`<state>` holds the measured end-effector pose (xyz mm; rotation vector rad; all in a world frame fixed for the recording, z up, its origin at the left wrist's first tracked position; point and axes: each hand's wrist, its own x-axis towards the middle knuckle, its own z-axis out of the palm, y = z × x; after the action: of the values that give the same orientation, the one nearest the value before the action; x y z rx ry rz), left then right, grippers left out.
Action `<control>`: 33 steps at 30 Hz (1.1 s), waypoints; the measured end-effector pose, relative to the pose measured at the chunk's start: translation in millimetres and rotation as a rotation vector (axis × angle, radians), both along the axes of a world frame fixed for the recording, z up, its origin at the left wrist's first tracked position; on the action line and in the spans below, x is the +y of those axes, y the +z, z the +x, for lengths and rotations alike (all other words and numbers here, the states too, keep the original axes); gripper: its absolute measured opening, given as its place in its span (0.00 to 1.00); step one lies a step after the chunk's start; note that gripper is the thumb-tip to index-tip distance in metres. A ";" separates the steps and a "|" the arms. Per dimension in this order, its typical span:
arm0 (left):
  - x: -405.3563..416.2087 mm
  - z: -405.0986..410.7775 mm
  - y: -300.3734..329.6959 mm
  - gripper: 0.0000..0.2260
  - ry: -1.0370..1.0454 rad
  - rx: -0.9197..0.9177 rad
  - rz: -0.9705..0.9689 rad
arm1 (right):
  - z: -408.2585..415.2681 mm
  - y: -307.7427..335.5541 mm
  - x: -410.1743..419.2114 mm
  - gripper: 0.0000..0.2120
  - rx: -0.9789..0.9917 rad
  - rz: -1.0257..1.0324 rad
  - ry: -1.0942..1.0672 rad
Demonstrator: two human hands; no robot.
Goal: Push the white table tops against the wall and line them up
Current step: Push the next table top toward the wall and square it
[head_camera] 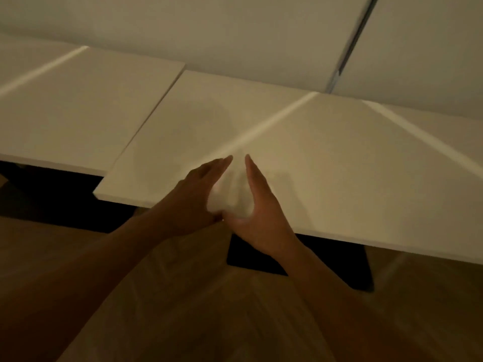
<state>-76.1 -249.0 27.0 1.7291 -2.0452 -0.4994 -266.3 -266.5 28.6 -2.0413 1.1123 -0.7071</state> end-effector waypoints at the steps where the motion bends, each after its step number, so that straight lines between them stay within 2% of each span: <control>1: -2.1 -19.5 3.3 0.50 -0.001 0.045 -0.010 | -25.3 1.9 -0.3 0.51 -0.017 0.000 -0.051; 4: -10.8 -74.9 8.6 0.48 -0.028 0.131 -0.028 | -102.5 4.8 -3.1 0.50 -0.010 0.014 -0.195; 7: -19.0 -126.9 7.3 0.46 -0.080 0.142 -0.016 | -175.0 3.0 -5.1 0.50 0.050 0.038 -0.306; 13: -33.2 -224.4 0.1 0.43 -0.167 0.101 -0.006 | -277.9 -16.7 -9.3 0.50 0.185 -0.018 -0.369; 15: -40.7 -252.1 -4.9 0.44 -0.186 0.009 -0.026 | -302.2 -23.9 -16.0 0.51 0.273 -0.071 -0.340; 17: -49.5 -276.0 -14.5 0.46 -0.227 -0.200 -0.045 | -323.6 -30.1 -25.8 0.53 0.426 -0.144 -0.303; 20: -61.9 -302.5 -30.7 0.51 -0.226 -0.464 0.018 | -343.4 -37.7 -46.3 0.55 0.679 -0.134 -0.233; 23: -67.9 -315.7 -51.8 0.48 -0.116 -0.522 -0.020 | -336.6 -49.5 -60.8 0.53 0.855 -0.140 -0.258; 26: -70.0 -317.9 -65.0 0.42 -0.068 -0.535 -0.136 | -325.2 -61.1 -64.3 0.52 0.849 -0.226 -0.368; 33: -75.7 -315.8 -68.2 0.41 -0.079 -0.555 -0.150 | -326.0 -64.2 -68.9 0.50 0.836 -0.261 -0.369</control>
<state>-391.9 -324.7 -41.2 1.8430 -2.4501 0.1359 -592.3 -335.5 -35.6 -2.4590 1.9843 -0.1312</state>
